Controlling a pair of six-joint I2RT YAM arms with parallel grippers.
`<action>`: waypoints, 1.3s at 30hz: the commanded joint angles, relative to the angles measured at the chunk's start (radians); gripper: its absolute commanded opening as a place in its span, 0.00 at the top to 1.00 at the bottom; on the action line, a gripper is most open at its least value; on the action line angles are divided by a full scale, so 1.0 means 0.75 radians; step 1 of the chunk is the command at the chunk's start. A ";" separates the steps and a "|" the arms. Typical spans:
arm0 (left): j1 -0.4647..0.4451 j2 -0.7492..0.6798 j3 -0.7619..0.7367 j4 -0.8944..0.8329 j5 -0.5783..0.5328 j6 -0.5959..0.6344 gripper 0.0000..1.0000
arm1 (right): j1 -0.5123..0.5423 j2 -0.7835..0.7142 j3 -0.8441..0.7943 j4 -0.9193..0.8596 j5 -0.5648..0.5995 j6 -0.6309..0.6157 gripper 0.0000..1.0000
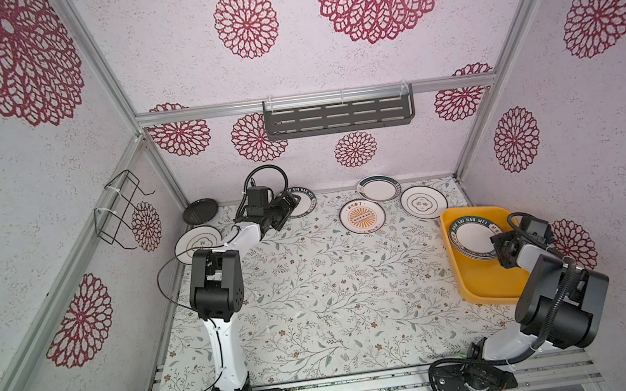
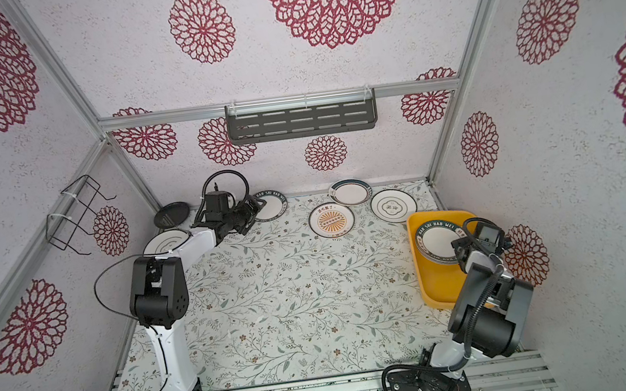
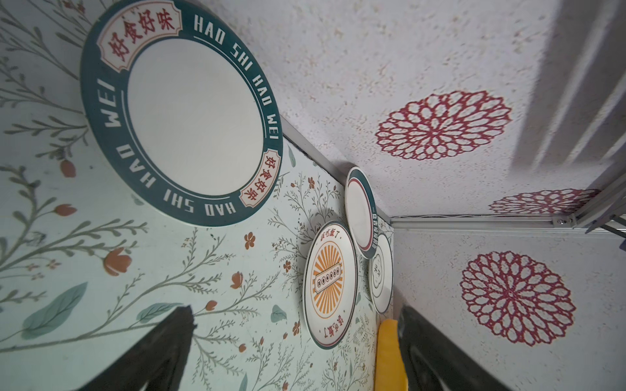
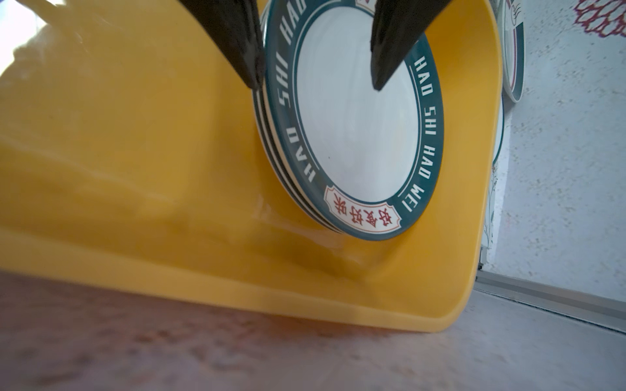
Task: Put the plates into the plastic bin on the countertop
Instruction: 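Lower the plate onto the stack and open the right gripper, then move the right gripper to the orange sunburst plate and grip its edge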
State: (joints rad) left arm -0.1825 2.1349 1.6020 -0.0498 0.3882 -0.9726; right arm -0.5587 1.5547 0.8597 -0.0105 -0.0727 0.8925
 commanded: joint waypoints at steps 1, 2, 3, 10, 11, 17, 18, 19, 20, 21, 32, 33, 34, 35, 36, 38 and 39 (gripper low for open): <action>0.006 -0.087 -0.035 -0.044 -0.031 0.055 0.03 | 0.002 -0.025 0.061 -0.071 -0.020 -0.071 0.35; 0.005 -0.104 -0.051 -0.048 -0.037 0.064 0.03 | 0.003 -0.028 0.066 -0.091 -0.026 -0.088 0.33; 0.004 -0.118 -0.065 -0.050 -0.040 0.074 0.03 | 0.006 -0.038 0.069 -0.108 -0.029 -0.099 0.31; 0.002 -0.213 -0.163 -0.080 -0.030 0.133 0.03 | 0.038 -0.187 0.031 -0.152 -0.045 -0.140 0.14; 0.002 -0.254 -0.187 -0.078 -0.028 0.138 0.03 | 0.048 -0.214 0.030 -0.167 -0.050 -0.153 0.12; 0.001 -0.417 -0.345 -0.074 -0.006 0.180 0.03 | 0.148 -0.365 0.078 -0.349 -0.040 -0.253 0.01; 0.000 -0.452 -0.378 -0.075 -0.002 0.190 0.03 | 0.171 -0.395 0.080 -0.370 -0.039 -0.259 0.01; 0.000 -0.479 -0.405 -0.076 0.002 0.199 0.03 | 0.190 -0.424 0.075 -0.381 -0.040 -0.259 0.01; -0.002 -0.520 -0.437 -0.084 0.001 0.209 0.03 | 0.213 -0.457 0.069 -0.394 -0.042 -0.252 0.01; -0.001 -0.562 -0.471 -0.091 0.000 0.218 0.03 | 0.241 -0.493 0.060 -0.403 -0.044 -0.238 0.01; -0.014 -0.960 -0.735 -0.285 0.059 0.321 0.03 | 0.620 -0.725 -0.056 -0.439 0.022 -0.087 0.01; -0.015 -0.982 -0.744 -0.312 0.064 0.333 0.03 | 0.657 -0.722 -0.061 -0.434 0.032 -0.076 0.01; -0.015 -1.008 -0.753 -0.337 0.075 0.344 0.03 | 0.705 -0.717 -0.065 -0.417 0.038 -0.067 0.01; -0.016 -1.027 -0.758 -0.361 0.087 0.357 0.03 | 0.748 -0.709 -0.072 -0.392 0.039 -0.058 0.01; -0.016 -1.040 -0.761 -0.380 0.100 0.365 0.03 | 0.791 -0.699 -0.074 -0.367 0.043 -0.046 0.01; -0.016 -1.060 -0.764 -0.404 0.106 0.376 0.03 | 0.871 -0.654 -0.082 -0.295 0.042 -0.020 0.01; -0.016 -1.060 -0.763 -0.404 0.104 0.380 0.03 | 0.898 -0.630 -0.083 -0.263 0.042 -0.010 0.01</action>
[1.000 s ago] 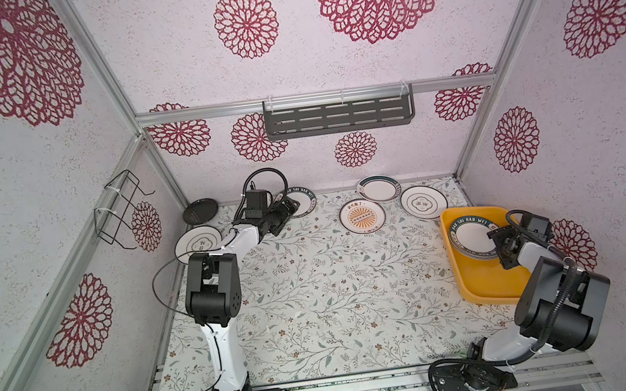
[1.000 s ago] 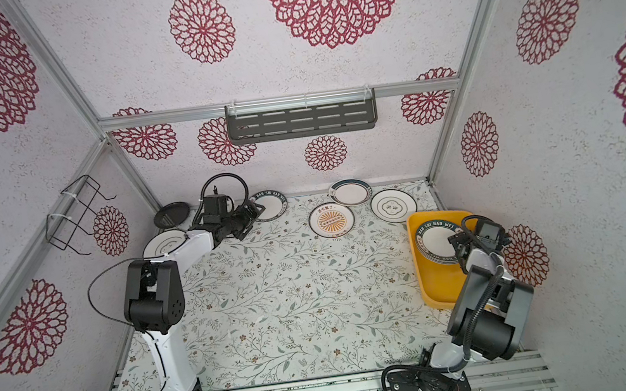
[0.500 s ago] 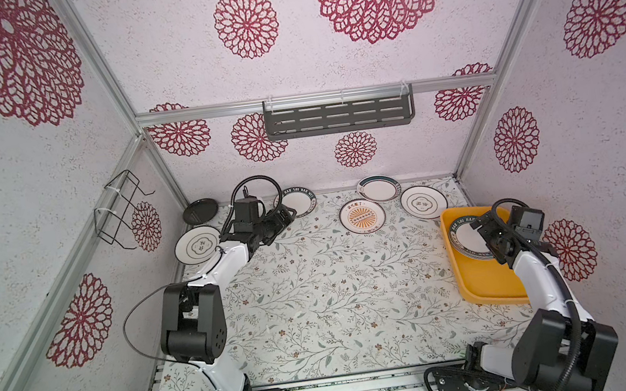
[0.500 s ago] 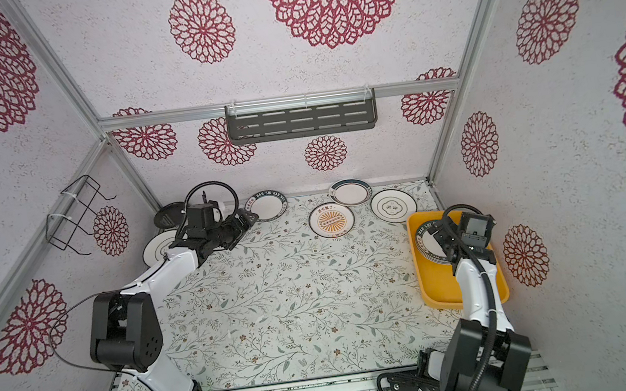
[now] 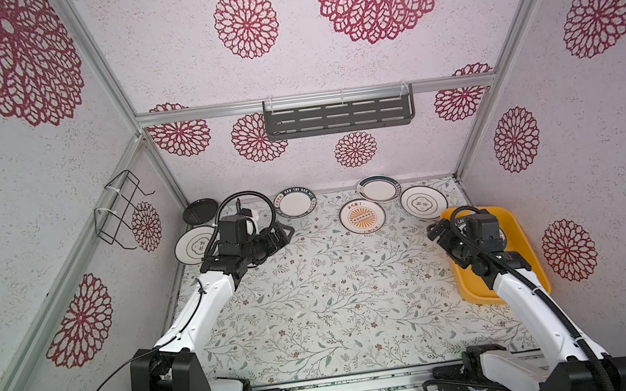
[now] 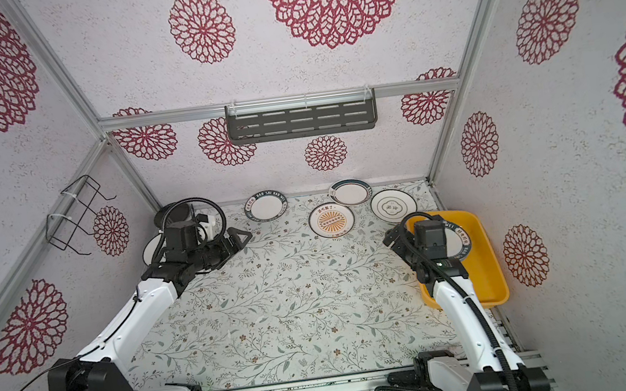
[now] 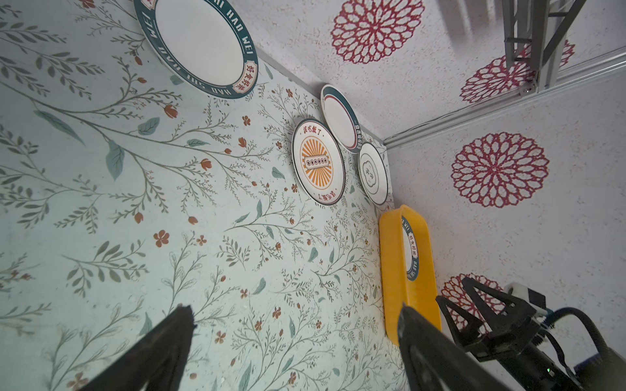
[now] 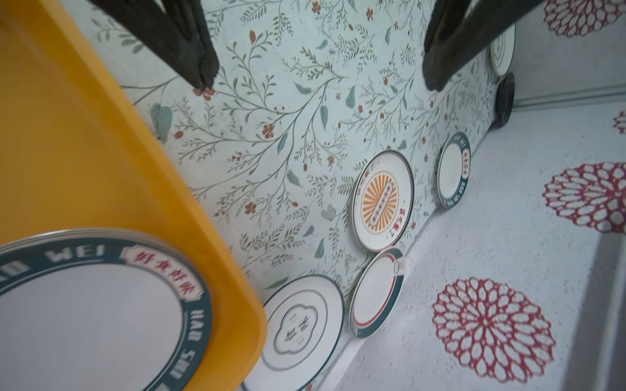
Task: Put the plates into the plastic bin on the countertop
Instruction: 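Move the right gripper to the orange sunburst plate and grip its edge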
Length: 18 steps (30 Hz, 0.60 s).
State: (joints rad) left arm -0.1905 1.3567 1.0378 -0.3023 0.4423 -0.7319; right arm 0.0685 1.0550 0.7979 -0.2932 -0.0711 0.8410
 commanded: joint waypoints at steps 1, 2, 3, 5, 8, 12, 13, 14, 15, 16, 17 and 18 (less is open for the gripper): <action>-0.006 -0.020 -0.006 -0.065 0.030 0.068 0.03 | 0.088 0.073 0.002 0.160 0.038 0.065 0.01; -0.004 -0.011 0.005 -0.059 0.029 0.074 0.03 | 0.109 0.114 0.007 0.208 0.030 0.067 0.01; -0.004 0.000 0.017 -0.047 0.030 0.080 0.03 | 0.123 0.154 0.014 0.247 0.024 0.065 0.01; -0.004 0.042 0.065 -0.056 0.000 0.086 0.03 | 0.138 0.267 0.045 0.333 0.000 0.062 0.01; -0.003 0.103 0.120 -0.025 -0.041 0.085 0.03 | 0.144 0.449 0.131 0.414 -0.060 0.042 0.06; 0.006 0.186 0.190 0.038 -0.053 0.072 0.03 | 0.140 0.652 0.211 0.557 -0.149 0.029 0.11; 0.009 0.210 0.219 0.038 -0.055 0.069 0.03 | 0.139 0.707 0.235 0.588 -0.169 0.026 0.14; 0.010 0.232 0.246 0.037 -0.058 0.069 0.03 | 0.138 0.763 0.269 0.593 -0.185 0.026 0.15; 0.012 0.251 0.268 0.040 -0.060 0.070 0.03 | 0.138 0.813 0.303 0.595 -0.204 0.023 0.16; 0.015 0.270 0.290 0.042 -0.064 0.070 0.03 | 0.137 0.871 0.343 0.597 -0.228 0.017 0.18; 0.017 0.289 0.309 0.041 -0.065 0.068 0.03 | 0.137 0.919 0.378 0.599 -0.243 0.020 0.19; 0.020 0.305 0.324 0.040 -0.065 0.069 0.03 | 0.138 0.966 0.403 0.609 -0.251 0.027 0.20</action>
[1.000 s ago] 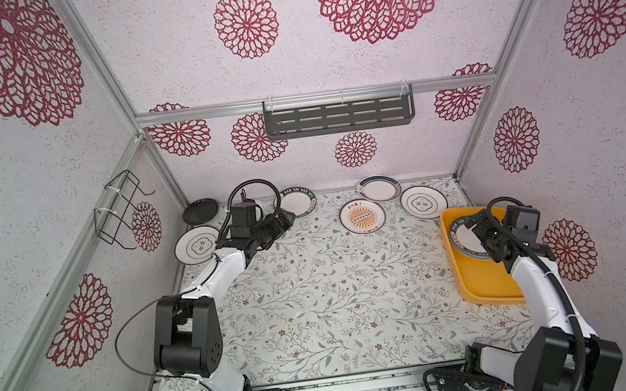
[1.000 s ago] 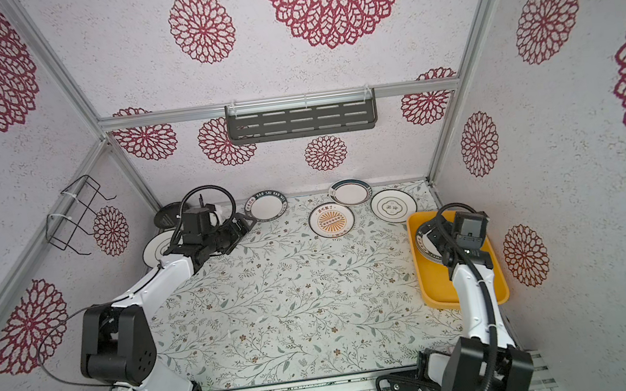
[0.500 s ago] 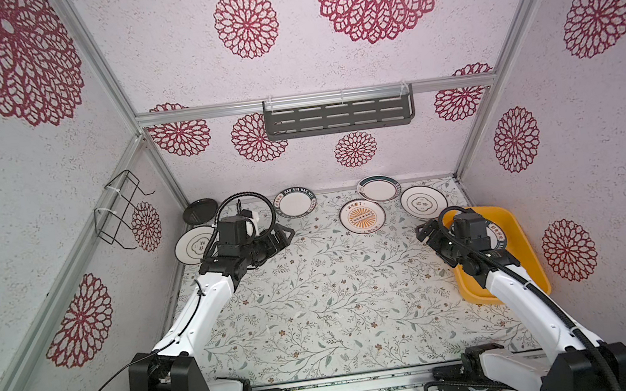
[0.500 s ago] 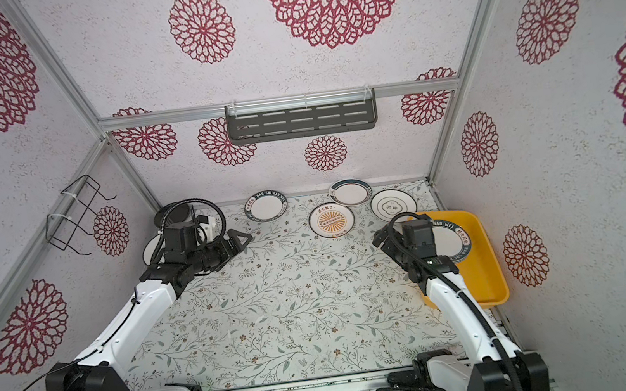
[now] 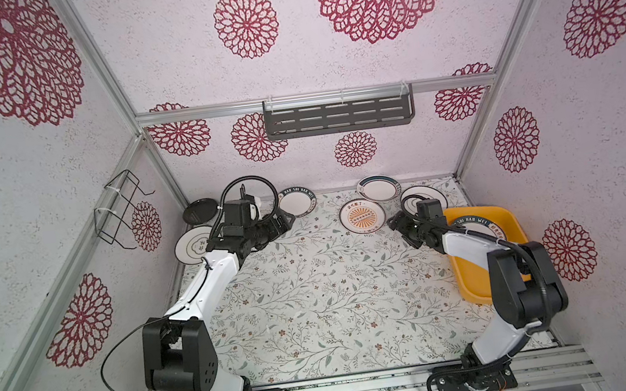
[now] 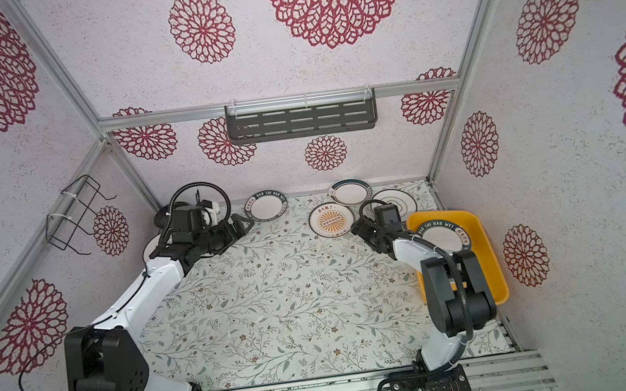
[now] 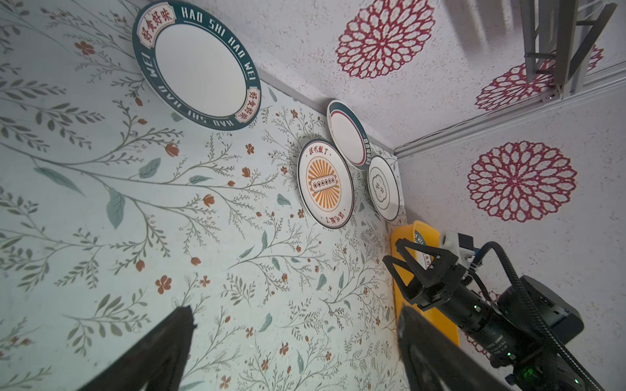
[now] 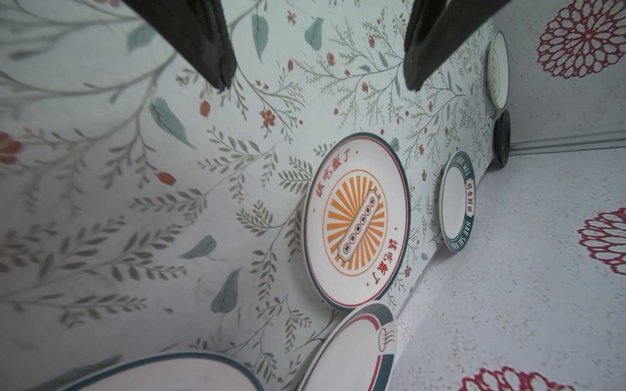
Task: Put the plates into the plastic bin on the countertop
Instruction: 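Move the right gripper to the orange sunburst plate and grip its edge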
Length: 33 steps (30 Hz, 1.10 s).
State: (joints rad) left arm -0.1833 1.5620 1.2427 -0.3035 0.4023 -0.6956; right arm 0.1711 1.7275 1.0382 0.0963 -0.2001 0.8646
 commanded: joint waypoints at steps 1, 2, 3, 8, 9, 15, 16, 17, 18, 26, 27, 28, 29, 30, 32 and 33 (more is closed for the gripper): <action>0.016 0.047 0.070 0.040 -0.011 0.019 0.03 | 0.001 0.111 0.108 0.098 -0.084 0.002 0.21; 0.019 0.059 0.086 0.035 -0.012 0.020 0.03 | -0.002 0.148 0.132 0.105 -0.085 0.008 0.22; 0.023 0.070 0.096 0.038 -0.010 0.020 0.03 | -0.003 0.177 0.147 0.117 -0.086 0.012 0.23; 0.051 0.129 0.147 0.061 -0.007 0.006 0.03 | -0.036 0.317 0.223 0.143 -0.112 0.063 0.33; 0.056 0.139 0.153 0.070 -0.006 -0.001 0.03 | -0.040 0.335 0.234 0.142 -0.112 0.073 0.34; 0.068 0.196 0.191 0.110 0.004 -0.032 0.03 | -0.042 0.433 0.286 0.147 -0.108 0.089 0.40; 0.069 0.203 0.196 0.112 0.006 -0.033 0.03 | -0.042 0.449 0.295 0.155 -0.110 0.096 0.40; 0.069 0.210 0.198 0.114 0.006 -0.036 0.03 | -0.042 0.466 0.304 0.165 -0.115 0.102 0.41; 0.068 0.214 0.200 0.116 0.009 -0.038 0.03 | -0.042 0.480 0.311 0.168 -0.118 0.108 0.42; 0.069 0.208 0.175 0.143 -0.012 -0.059 0.03 | -0.040 0.592 0.412 0.116 -0.128 0.125 0.54; 0.069 0.206 0.172 0.146 -0.015 -0.061 0.03 | -0.040 0.600 0.419 0.111 -0.128 0.128 0.55; 0.069 0.203 0.170 0.147 -0.019 -0.063 0.03 | -0.038 0.609 0.421 0.112 -0.126 0.135 0.57; 0.069 0.200 0.164 0.147 -0.022 -0.064 0.03 | -0.039 0.617 0.423 0.113 -0.127 0.138 0.59; 0.069 0.199 0.162 0.147 -0.023 -0.063 0.03 | -0.038 0.622 0.422 0.113 -0.129 0.143 0.61; 0.069 0.194 0.157 0.149 -0.027 -0.064 0.03 | -0.038 0.633 0.423 0.114 -0.129 0.152 0.66; 0.070 0.194 0.155 0.149 -0.029 -0.066 0.03 | -0.038 0.639 0.422 0.114 -0.129 0.152 0.68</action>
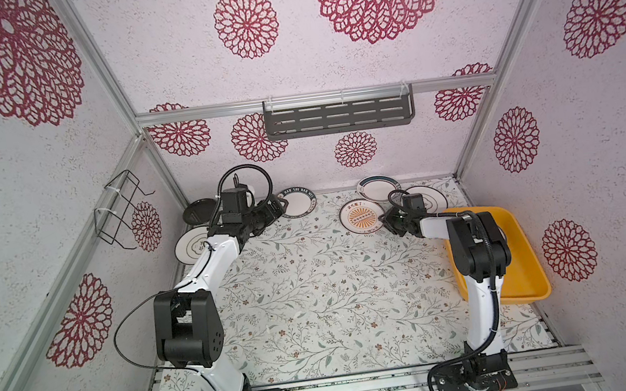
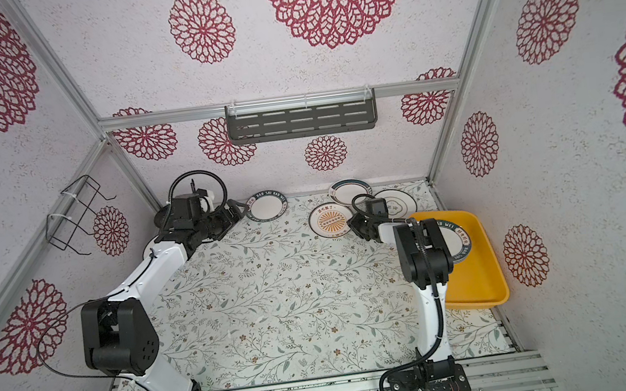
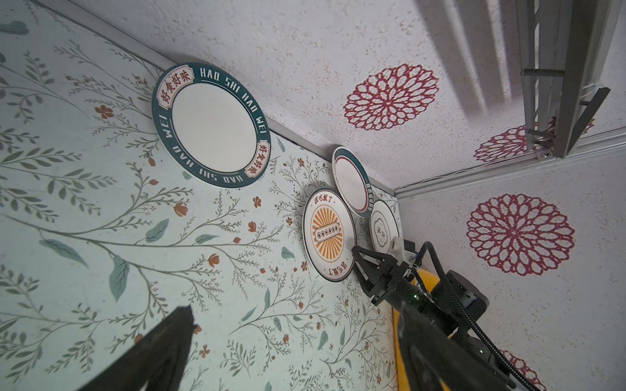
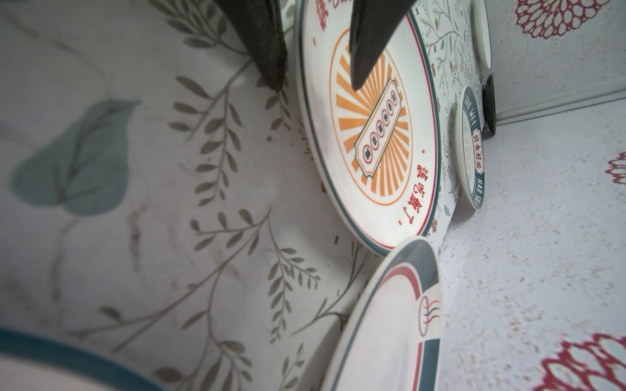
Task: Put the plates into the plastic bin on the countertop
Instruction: 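Move the right gripper to the orange sunburst plate and grip its edge, then lift the sunburst plate and carry it toward the yellow bin with the right gripper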
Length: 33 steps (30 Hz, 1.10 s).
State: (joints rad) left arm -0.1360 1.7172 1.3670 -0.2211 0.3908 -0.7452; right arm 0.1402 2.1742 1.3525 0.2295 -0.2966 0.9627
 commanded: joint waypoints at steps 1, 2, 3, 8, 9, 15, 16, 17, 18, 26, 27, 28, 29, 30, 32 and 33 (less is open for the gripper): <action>0.007 -0.013 -0.012 0.039 -0.013 0.002 0.03 | 0.003 0.051 0.004 -0.065 0.002 0.029 0.72; 0.006 -0.012 -0.012 0.039 -0.011 0.001 0.03 | 0.003 0.057 0.008 -0.073 0.003 0.034 0.74; 0.006 -0.011 -0.013 0.041 -0.011 0.002 0.03 | 0.003 0.064 0.013 -0.077 0.005 0.036 0.78; 0.006 -0.008 -0.013 0.050 -0.003 -0.001 0.03 | 0.005 0.073 0.013 -0.091 0.007 0.046 0.94; 0.005 -0.007 -0.013 0.048 -0.002 -0.001 0.03 | 0.005 0.067 0.009 -0.100 0.013 0.045 0.95; 0.007 0.013 -0.016 0.043 0.055 -0.002 0.03 | 0.007 0.023 -0.022 -0.123 0.027 0.036 1.00; 0.005 0.013 -0.018 0.045 0.064 -0.002 0.03 | 0.009 0.008 -0.032 -0.114 0.027 0.037 1.00; 0.006 0.011 -0.022 0.050 0.071 -0.001 0.03 | 0.011 -0.005 -0.041 -0.108 0.028 0.039 1.00; 0.005 0.010 -0.029 0.060 0.082 0.001 0.03 | 0.015 -0.021 -0.050 -0.104 0.026 0.039 1.00; -0.007 0.001 -0.064 0.063 0.189 0.010 0.03 | 0.040 -0.209 -0.128 -0.142 0.032 0.005 1.00; -0.012 -0.008 -0.073 0.062 0.199 0.013 0.03 | 0.042 -0.242 -0.146 -0.147 0.033 0.004 1.00; -0.018 -0.016 -0.083 0.062 0.207 0.016 0.03 | 0.043 -0.276 -0.171 -0.150 0.036 0.005 1.00; -0.024 -0.024 -0.091 0.062 0.219 0.016 0.03 | 0.045 -0.305 -0.194 -0.150 0.037 0.005 1.00; -0.031 -0.034 -0.102 0.062 0.227 0.017 0.03 | 0.046 -0.339 -0.224 -0.153 0.039 0.004 1.00; -0.048 -0.050 -0.121 0.054 0.247 0.024 0.03 | 0.054 -0.410 -0.275 -0.159 0.044 0.006 1.00; -0.059 -0.062 -0.134 0.047 0.248 0.029 0.03 | 0.057 -0.454 -0.304 -0.163 0.049 0.006 1.00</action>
State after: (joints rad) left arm -0.1570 1.7145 1.2854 -0.1932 0.5396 -0.7486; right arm 0.1749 1.9400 1.1469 0.1219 -0.2775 0.9867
